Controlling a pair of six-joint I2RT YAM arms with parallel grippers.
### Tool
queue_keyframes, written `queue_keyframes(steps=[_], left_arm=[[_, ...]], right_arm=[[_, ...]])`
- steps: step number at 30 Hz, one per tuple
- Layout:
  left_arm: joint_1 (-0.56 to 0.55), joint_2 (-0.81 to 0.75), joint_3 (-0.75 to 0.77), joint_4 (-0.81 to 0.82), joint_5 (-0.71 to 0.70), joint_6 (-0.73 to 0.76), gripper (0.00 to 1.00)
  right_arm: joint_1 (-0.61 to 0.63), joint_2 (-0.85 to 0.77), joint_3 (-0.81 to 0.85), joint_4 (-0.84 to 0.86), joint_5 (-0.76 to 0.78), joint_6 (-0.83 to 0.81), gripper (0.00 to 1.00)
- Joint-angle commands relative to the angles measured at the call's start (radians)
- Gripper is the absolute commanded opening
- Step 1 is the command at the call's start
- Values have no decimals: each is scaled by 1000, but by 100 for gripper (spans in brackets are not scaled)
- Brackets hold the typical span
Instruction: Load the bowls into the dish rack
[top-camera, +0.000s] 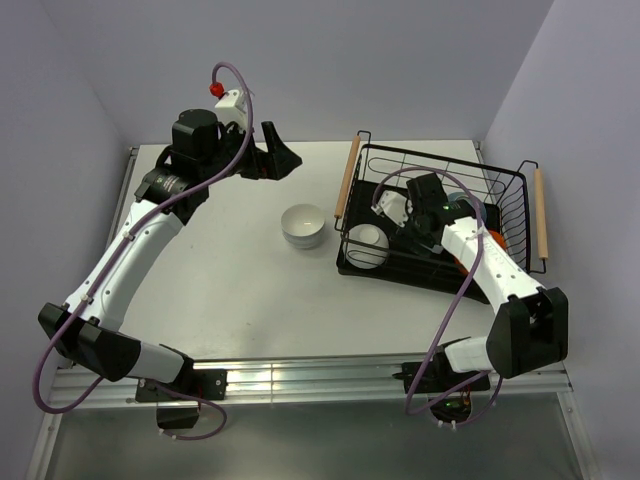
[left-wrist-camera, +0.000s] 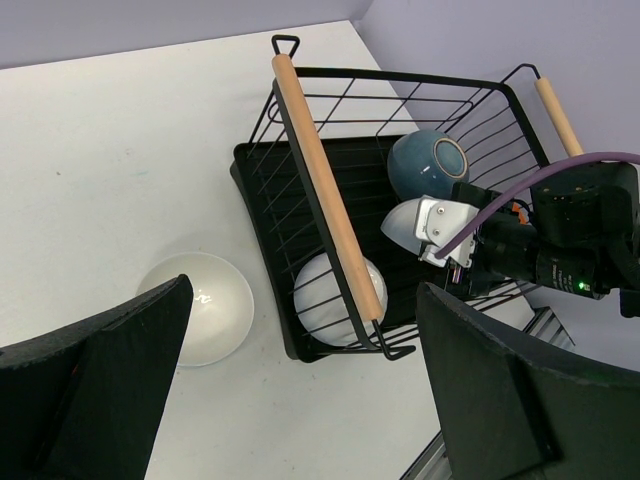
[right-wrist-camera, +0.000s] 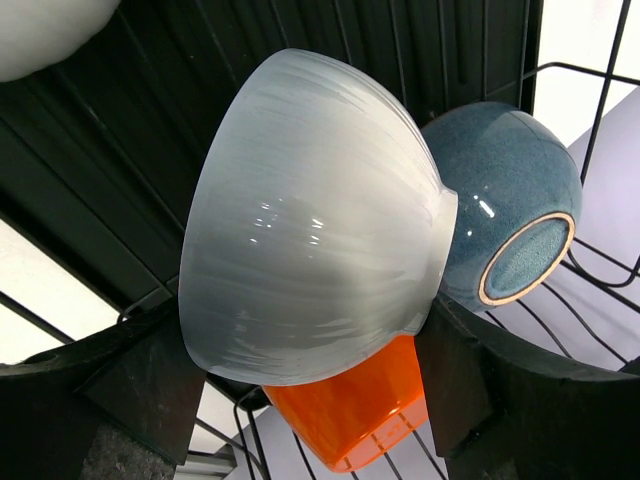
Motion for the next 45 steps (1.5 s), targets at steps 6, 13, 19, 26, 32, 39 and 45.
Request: queue_keyframes(steps=[6, 13, 19, 26, 32, 39, 45], left_arm=[[2, -12, 30, 12, 8, 1, 99], [2, -12, 30, 11, 5, 1, 99], [3, -6, 36, 11, 5, 3, 100], [2, -3, 34, 12, 7, 3, 99], [2, -3, 36, 9, 4, 6, 100], [3, -8, 28, 14, 5, 6, 99], [3, 0, 28, 14, 7, 7, 99]], right_arm=[[22, -27, 22, -28, 8, -32, 55], [23, -28, 25, -68, 13, -45, 70], [23, -36, 33, -93, 5, -48, 77], [23, -31, 62, -145, -12, -48, 98], [23, -34, 76, -168, -24, -49, 100], [23, -51, 111, -246, -63, -80, 100], [22, -47, 148, -357, -87, -115, 100]])
